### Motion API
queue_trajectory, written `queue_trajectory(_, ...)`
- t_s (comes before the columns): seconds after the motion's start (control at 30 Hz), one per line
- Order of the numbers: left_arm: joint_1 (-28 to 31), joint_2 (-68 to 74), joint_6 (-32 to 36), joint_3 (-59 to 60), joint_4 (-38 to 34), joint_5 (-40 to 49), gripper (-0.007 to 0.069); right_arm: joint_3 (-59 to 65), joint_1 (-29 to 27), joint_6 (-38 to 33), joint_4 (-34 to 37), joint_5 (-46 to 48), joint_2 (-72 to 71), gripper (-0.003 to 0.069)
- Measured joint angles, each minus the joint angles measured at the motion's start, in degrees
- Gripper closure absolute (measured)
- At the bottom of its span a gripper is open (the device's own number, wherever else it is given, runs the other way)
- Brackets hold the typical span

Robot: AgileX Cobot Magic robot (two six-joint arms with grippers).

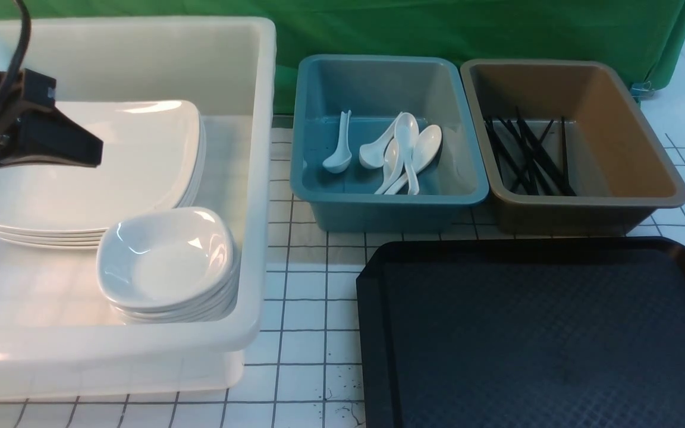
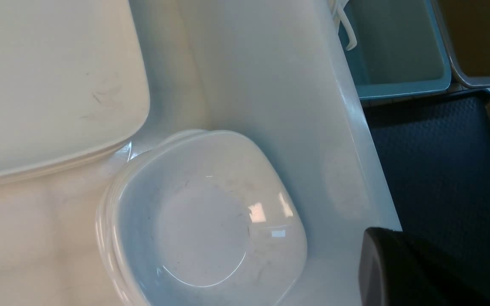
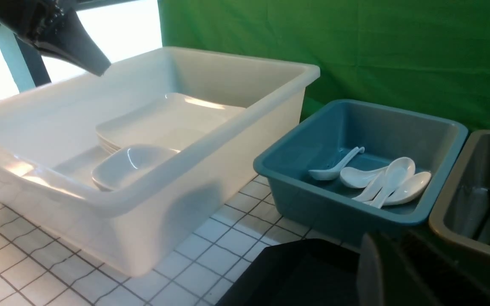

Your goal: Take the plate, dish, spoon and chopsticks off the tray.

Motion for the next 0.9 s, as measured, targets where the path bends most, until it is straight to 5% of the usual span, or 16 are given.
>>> queue_trajectory(0.13, 0.0, 0.0, 0.0, 0.0, 0.0, 0.0, 0.0627, 4.2, -1.9, 0.0, 0.0, -0.1, -1.6, 0.0583)
queue_trajectory(0.57, 0.0, 0.0, 0.0, 0.0, 0.3, -0.1, 0.0627, 22.5, -33.8, 0.0, 0.0, 0.3, -16.1, 0.0545)
queue_trajectory(0.9, 0.0, 0.0, 0.1, 0.0, 0.1, -0.1, 0.0627, 23.1, -40.8, 0.0, 3.2, -0.7, -19.3, 0.0528)
